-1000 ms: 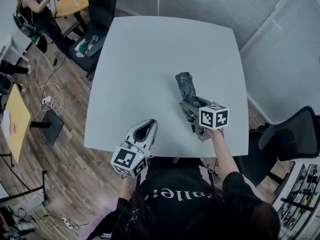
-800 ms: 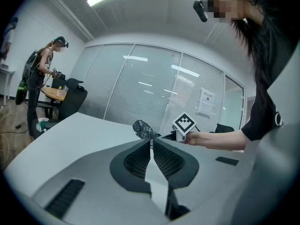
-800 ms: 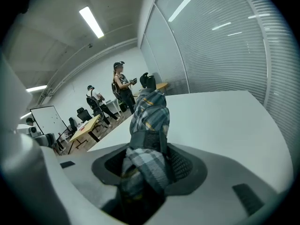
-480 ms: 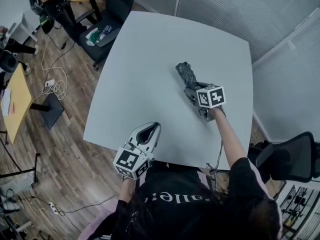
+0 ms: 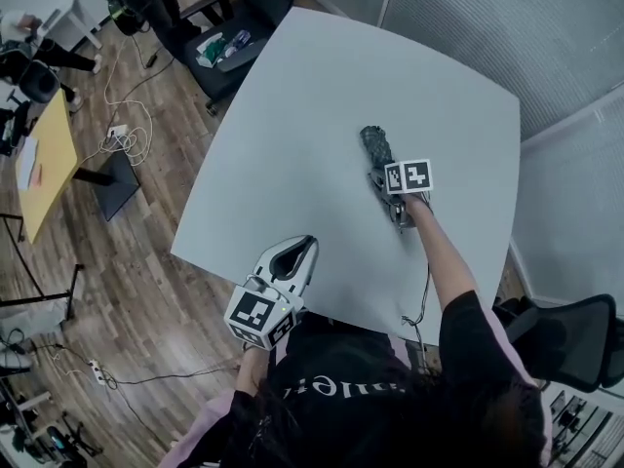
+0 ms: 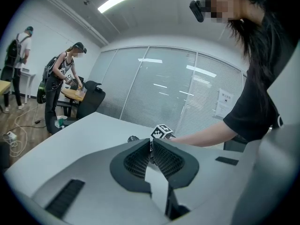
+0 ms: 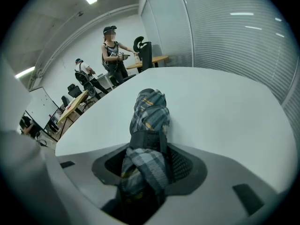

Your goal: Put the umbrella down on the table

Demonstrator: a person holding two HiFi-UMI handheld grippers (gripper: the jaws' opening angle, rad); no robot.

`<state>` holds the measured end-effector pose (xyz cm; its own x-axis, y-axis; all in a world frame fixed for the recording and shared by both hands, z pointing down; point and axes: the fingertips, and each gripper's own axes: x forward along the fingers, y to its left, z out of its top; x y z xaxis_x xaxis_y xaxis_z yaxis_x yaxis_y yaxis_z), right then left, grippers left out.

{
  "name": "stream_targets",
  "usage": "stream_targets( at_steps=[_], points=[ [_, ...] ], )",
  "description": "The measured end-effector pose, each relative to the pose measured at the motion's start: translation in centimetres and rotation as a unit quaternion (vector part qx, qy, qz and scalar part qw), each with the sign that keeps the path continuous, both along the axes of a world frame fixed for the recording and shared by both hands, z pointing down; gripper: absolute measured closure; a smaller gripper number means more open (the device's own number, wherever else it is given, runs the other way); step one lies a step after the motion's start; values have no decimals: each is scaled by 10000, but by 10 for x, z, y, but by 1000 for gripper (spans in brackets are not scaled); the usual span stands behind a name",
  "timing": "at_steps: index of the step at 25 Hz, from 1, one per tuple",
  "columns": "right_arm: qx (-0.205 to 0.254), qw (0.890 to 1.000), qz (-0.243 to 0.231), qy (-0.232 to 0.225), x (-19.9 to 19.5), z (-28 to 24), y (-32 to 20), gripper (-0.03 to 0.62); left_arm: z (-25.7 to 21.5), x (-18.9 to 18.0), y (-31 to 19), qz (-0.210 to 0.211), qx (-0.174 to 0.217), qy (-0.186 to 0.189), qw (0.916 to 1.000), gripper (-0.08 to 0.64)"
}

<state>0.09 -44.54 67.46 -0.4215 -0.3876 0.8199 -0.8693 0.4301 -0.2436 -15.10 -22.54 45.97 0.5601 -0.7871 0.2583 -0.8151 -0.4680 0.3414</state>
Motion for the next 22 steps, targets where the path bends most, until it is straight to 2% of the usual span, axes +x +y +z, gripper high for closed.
stream_targets(
  at_steps=[3, 9, 17, 22],
  points=[
    [-162, 9997, 152, 46, 5, 18, 2, 376, 1, -4, 2, -121, -21, -28, 9999, 526],
    [-122, 9997, 169, -124, 5, 29, -2, 356, 8, -10, 3, -258, -95, -90, 9996, 526],
    [-206, 9994, 214, -170, 9, 21, 11, 316, 4, -4, 4, -148, -23, -89, 9998, 526],
    [201, 9986, 336, -354, 16, -2, 9, 316, 4, 0, 1, -67, -3, -85, 9999, 526]
  ],
)
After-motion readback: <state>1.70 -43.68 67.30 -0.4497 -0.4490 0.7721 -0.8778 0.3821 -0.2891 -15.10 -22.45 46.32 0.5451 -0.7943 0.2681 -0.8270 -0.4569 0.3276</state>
